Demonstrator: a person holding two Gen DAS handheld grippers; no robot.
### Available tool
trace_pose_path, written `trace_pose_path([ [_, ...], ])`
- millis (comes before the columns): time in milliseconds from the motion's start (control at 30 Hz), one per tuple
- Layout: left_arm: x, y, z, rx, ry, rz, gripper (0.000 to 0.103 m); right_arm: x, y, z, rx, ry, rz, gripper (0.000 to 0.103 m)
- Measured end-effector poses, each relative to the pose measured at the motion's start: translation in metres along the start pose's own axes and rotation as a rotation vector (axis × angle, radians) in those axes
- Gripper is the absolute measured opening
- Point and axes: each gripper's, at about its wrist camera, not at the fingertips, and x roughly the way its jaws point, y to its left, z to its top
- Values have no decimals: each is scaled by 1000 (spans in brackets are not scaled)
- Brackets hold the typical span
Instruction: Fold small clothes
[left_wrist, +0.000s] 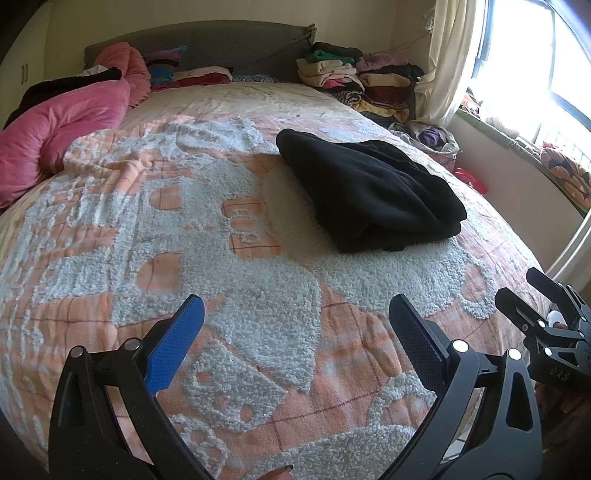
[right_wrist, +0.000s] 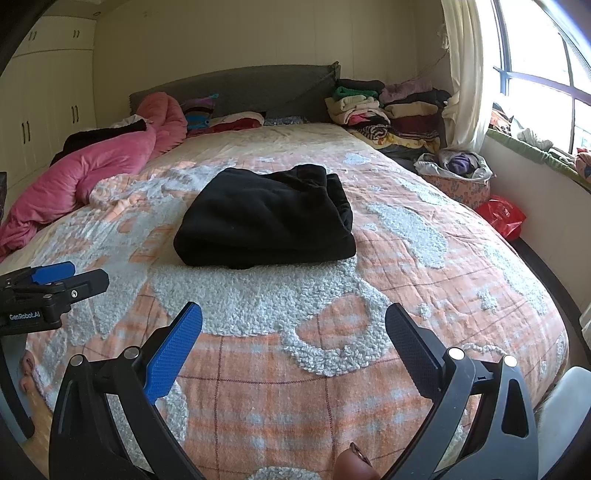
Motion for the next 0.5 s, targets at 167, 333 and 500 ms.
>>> trace_pose_path([
  [167,-1,0,0,1,-1,1,94,-1,0,0,2,0,-3,99],
  [333,-1,0,0,1,3,1,94,-1,-1,0,1,0,-2,99],
  [500,-1,0,0,3,3,2,94,-1,-1,0,0,-1,-3,99],
])
